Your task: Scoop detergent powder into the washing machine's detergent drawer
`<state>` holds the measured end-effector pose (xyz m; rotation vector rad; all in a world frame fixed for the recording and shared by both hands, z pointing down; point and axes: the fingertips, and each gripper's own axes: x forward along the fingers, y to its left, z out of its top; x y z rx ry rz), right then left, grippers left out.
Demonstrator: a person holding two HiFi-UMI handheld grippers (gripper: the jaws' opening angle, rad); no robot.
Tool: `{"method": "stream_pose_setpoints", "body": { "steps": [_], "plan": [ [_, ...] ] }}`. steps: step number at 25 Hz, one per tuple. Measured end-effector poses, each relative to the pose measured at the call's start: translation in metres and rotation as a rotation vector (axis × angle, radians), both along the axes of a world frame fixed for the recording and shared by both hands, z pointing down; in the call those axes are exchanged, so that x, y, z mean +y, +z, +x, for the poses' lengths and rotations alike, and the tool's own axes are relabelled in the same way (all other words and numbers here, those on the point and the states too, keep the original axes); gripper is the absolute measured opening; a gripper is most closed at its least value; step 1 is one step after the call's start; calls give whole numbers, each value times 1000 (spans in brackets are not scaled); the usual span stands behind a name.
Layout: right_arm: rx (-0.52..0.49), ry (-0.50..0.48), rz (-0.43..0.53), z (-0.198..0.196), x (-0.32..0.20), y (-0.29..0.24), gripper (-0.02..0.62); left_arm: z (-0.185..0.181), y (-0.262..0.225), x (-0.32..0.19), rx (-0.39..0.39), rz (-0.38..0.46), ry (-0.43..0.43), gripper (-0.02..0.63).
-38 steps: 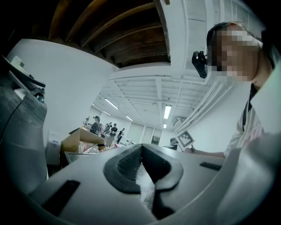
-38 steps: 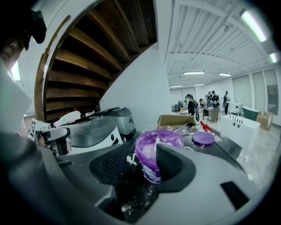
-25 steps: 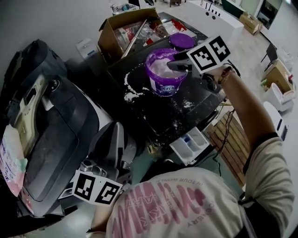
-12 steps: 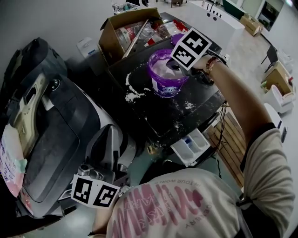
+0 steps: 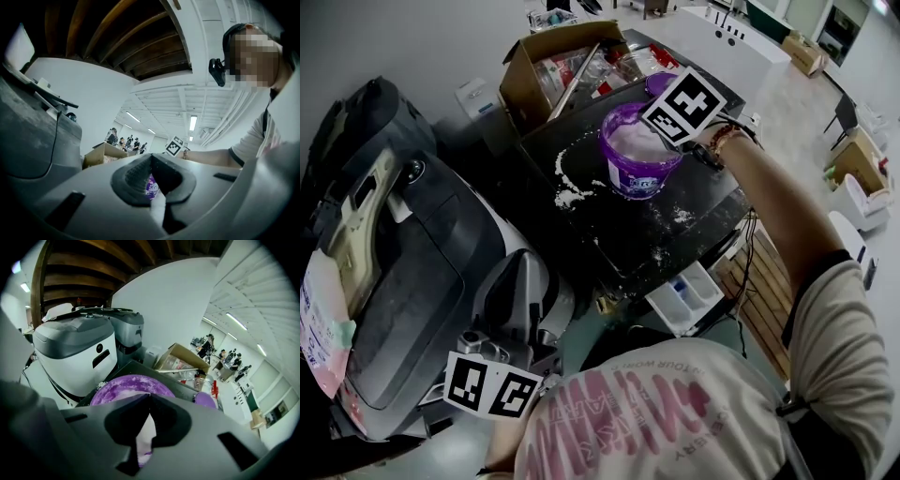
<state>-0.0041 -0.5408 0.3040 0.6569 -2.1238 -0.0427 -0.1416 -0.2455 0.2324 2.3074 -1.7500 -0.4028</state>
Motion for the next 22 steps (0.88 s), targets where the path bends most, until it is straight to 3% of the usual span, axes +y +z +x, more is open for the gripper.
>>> {"method": "stream_pose_setpoints", "body": {
  "steps": [7, 22],
  "plan": [
    [-69, 74, -140, -13, -1, 15, -3, -13, 1, 8, 8, 3, -25, 2],
    [-219, 83, -362, -29, 39, 15, -2, -19, -3, 11, 11, 22, -9, 3]
  ]
}}
